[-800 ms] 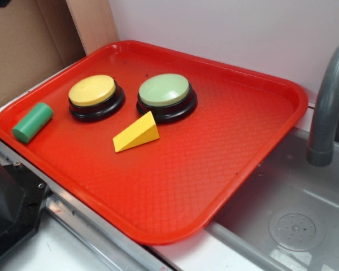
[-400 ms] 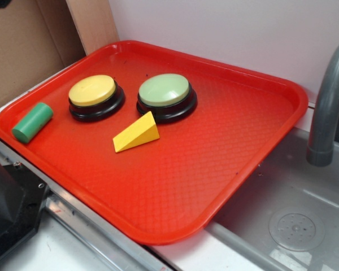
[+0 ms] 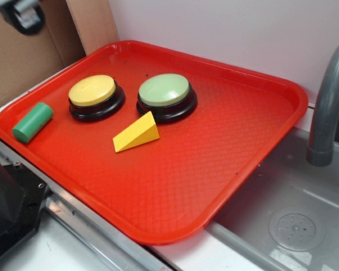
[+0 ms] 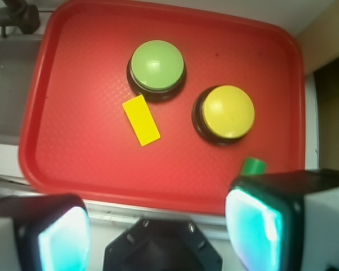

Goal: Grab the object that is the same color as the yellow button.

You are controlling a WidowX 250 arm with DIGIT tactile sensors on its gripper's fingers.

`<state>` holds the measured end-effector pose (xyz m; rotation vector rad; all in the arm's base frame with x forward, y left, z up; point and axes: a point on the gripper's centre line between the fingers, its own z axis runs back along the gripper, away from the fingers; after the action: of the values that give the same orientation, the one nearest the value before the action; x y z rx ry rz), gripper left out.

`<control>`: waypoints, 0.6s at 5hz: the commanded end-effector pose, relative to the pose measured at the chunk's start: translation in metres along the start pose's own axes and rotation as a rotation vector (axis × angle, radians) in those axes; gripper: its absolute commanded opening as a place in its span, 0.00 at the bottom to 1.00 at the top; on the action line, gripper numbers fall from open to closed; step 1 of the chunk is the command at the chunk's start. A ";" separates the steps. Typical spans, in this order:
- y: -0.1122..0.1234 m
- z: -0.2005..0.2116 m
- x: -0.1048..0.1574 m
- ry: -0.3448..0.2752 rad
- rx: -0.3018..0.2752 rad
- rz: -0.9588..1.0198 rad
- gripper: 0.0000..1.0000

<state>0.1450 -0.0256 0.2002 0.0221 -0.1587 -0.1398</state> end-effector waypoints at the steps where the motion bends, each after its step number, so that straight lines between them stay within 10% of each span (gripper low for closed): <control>1: -0.013 -0.069 0.019 -0.029 0.014 -0.058 1.00; 3: -0.014 -0.128 0.048 0.008 0.066 -0.081 1.00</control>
<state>0.2013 -0.0410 0.0717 0.1005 -0.1052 -0.2132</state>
